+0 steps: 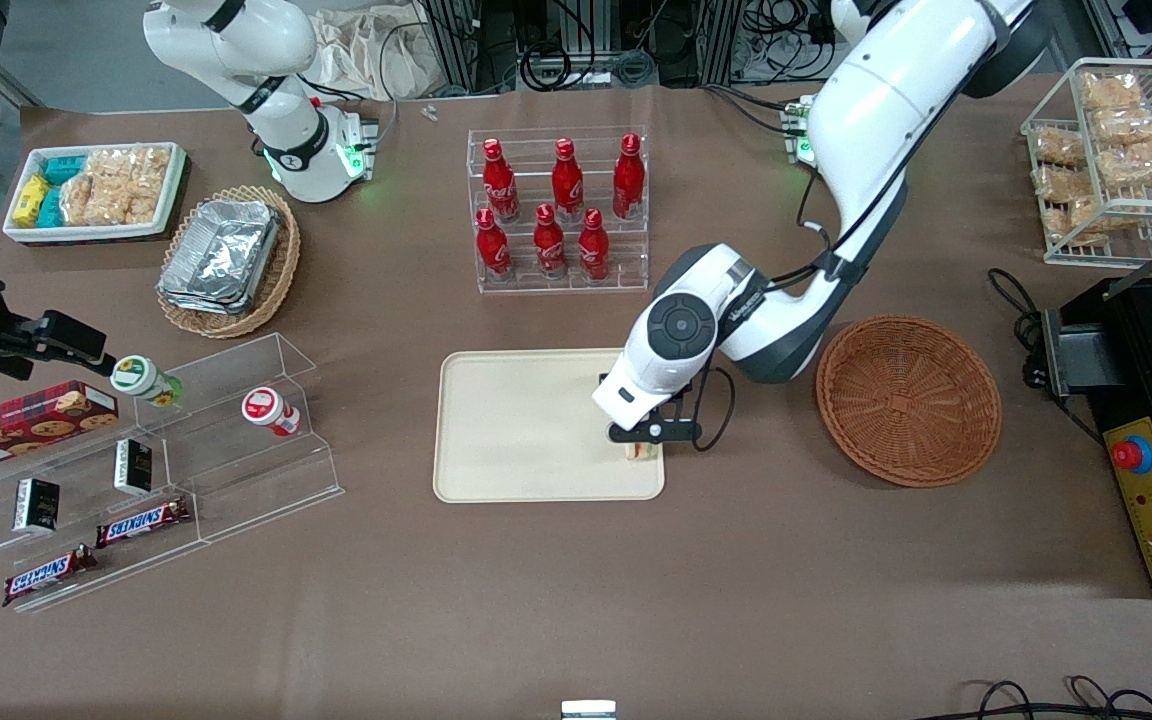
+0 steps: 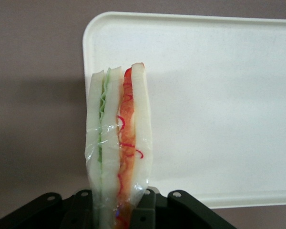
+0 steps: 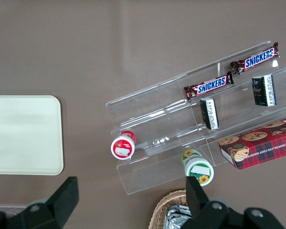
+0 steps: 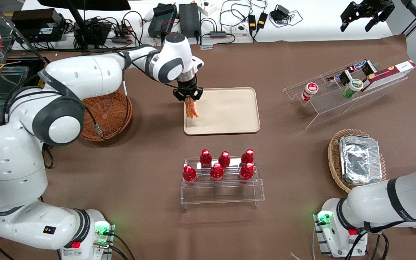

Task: Place sandwich from basket to tray
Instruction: 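Lower the held sandwich onto the cream tray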

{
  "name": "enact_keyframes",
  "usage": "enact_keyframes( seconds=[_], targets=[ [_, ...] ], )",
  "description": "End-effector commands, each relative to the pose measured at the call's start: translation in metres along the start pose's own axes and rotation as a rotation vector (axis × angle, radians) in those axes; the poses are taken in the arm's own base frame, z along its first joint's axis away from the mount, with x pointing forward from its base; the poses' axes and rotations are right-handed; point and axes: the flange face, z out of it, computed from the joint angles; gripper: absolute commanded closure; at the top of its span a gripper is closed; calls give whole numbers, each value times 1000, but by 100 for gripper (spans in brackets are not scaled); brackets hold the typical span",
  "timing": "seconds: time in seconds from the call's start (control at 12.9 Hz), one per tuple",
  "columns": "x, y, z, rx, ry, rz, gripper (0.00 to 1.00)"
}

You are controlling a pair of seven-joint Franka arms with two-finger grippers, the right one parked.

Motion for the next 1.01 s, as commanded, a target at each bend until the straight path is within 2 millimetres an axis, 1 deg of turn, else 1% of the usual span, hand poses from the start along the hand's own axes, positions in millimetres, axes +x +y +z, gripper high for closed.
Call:
enact_keyframes(
  seconds=[0.0, 0.23, 0.31, 0.39, 0.47, 0.54, 0.62, 0.93],
  targets=[
    [4, 10, 10, 7, 12, 6, 100],
    [6, 16, 28, -13, 12, 9, 100],
    [5, 17, 32, -12, 8, 10, 97],
    [5, 16, 36, -9, 3, 10, 88],
    [5, 15, 38, -2, 6, 16, 69],
    [5, 15, 43, 16, 15, 32, 27],
    [6, 14, 45, 30, 25, 43, 0],
    [7, 13, 42, 29, 30, 45, 0]
  ],
)
